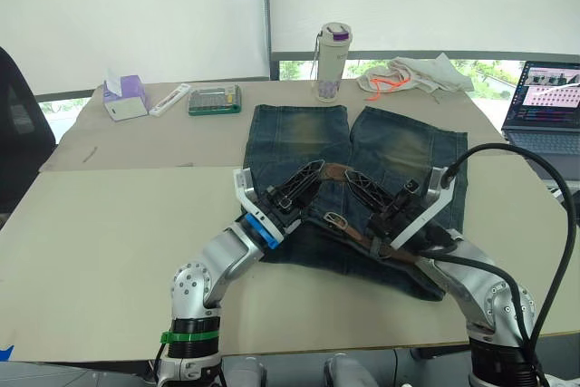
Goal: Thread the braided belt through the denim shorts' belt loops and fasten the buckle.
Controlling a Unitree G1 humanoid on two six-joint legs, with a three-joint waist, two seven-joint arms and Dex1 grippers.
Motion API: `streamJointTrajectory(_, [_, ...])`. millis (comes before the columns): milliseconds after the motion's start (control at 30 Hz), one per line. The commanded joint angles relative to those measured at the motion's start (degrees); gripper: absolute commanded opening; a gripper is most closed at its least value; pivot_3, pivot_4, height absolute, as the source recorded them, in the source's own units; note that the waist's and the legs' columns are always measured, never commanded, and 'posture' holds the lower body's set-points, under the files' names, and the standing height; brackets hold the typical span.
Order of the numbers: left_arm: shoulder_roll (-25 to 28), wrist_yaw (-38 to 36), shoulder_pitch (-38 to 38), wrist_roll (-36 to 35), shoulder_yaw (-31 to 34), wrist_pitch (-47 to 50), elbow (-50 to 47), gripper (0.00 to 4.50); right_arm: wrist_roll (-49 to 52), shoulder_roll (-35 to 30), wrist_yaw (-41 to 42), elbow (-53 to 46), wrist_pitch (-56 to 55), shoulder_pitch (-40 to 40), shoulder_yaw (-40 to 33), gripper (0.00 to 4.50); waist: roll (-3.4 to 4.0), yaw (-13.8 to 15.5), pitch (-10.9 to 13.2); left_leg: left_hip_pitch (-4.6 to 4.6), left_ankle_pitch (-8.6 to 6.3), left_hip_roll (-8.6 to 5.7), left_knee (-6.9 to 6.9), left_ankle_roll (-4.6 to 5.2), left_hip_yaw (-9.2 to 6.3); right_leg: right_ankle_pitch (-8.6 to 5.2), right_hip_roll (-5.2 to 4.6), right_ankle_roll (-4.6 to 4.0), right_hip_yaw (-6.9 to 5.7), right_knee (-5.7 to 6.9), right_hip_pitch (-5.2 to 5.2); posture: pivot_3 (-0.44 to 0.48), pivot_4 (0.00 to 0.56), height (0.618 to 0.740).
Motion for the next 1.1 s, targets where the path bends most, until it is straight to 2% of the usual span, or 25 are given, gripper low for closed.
streamJointTrajectory(33, [-0.55,0.40,-0.52,-1.66,-0.31,-0.87,-0.47,1.15,0.08,-0.69,1.79,-3.19,-0.25,0.19,0.36,0.00,0.00,0.00,0.00,0.00,0.00,0.00,0.00,0.00,0.00,0.00,0.00,0.00,0.00,-0.01,0.00,0.000,0.150,0.740])
streamJointTrajectory(133, [-0.48,0.55,-0.62,-1.61,-0.24,-1.24,-0.42,0.12,-0.88,-1.26,2.28,-3.14,0.12,0.44,0.69,0.00,0.00,0.00,0.00,0.00,0.00,0.00,0.00,0.00,0.02,0.00,0.00,0.00,-0.01,-0.01,0.00,0.000,0.150,0.740])
streamJointTrajectory(167, [-0.39,0.56,-0.69,-1.45,-0.16,-1.37,-0.34,0.05,-1.53,-1.62,2.65,-3.13,0.37,0.52,0.86,0.00,0.00,0.01,0.00,0.00,0.00,-0.01,0.00,0.00,0.02,0.00,0.00,0.00,-0.01,-0.01,0.00,0.000,0.150,0.740])
streamJointTrajectory(267, [0.29,1.04,-0.66,-0.60,0.16,-1.63,-0.40,0.05,-7.99,-4.71,7.05,-4.07,2.05,0.71,1.30,0.00,0.00,0.01,0.00,0.00,0.00,-0.01,0.00,0.00,0.04,0.00,0.00,0.00,-0.01,-0.01,0.01,0.000,0.150,0.740])
streamJointTrajectory(433, [1.06,2.90,0.50,-3.76,0.94,-1.76,-1.41,0.05,-38.37,-14.68,23.25,-5.57,-0.99,1.50,9.50,0.00,0.00,-0.01,-0.01,0.01,0.00,-0.04,0.03,-0.01,0.16,-0.02,0.03,0.04,-0.04,-0.07,0.03,0.000,0.150,0.740])
streamJointTrajectory(567, [1.88,3.08,1.13,-5.82,1.45,-1.86,-1.99,0.05,-54.91,-17.27,31.30,-3.23,-5.20,2.00,16.94,0.00,-0.02,0.03,-0.01,0.03,0.08,-0.04,0.00,-0.15,0.18,-0.03,0.06,0.06,-0.09,-0.04,0.02,0.000,0.150,0.740])
streamJointTrajectory(733, [2.05,2.92,1.90,-9.09,3.12,-3.42,-3.54,0.05,-69.02,-18.59,37.77,0.49,-8.53,4.24,23.24,0.00,-0.06,0.20,0.00,0.00,0.20,-0.06,-0.02,-0.37,0.13,-0.03,0.03,0.07,-0.12,-0.05,0.03,0.000,0.150,0.740])
streamJointTrajectory(867, [2.45,2.97,2.85,-9.76,3.61,-3.82,-4.05,0.05,-73.67,-16.78,40.43,3.24,-10.41,5.67,24.05,0.00,-0.07,0.43,0.00,0.01,0.22,-0.07,-0.02,-0.40,0.00,-0.02,0.01,0.07,-0.12,-0.06,0.04,0.000,0.150,0.740])
streamJointTrajectory(1000, [3.68,2.61,3.79,-8.08,3.30,-2.85,-3.10,0.05,-71.36,-13.18,41.92,2.97,-11.79,5.87,19.91,0.00,-0.08,0.59,0.00,0.02,0.23,-0.07,-0.03,-0.43,-0.04,-0.01,0.00,0.06,-0.11,-0.05,0.05,0.000,0.150,0.740])
streamJointTrajectory(1100, [3.77,2.24,4.41,-7.36,2.38,-2.33,-2.85,0.00,-65.77,-10.74,43.09,0.67,-10.18,5.75,16.23,1.07,-0.14,0.82,-0.01,0.02,0.23,-0.06,-0.03,-0.43,-0.09,0.01,0.00,0.03,-0.11,-0.04,0.05,0.000,0.150,0.740])
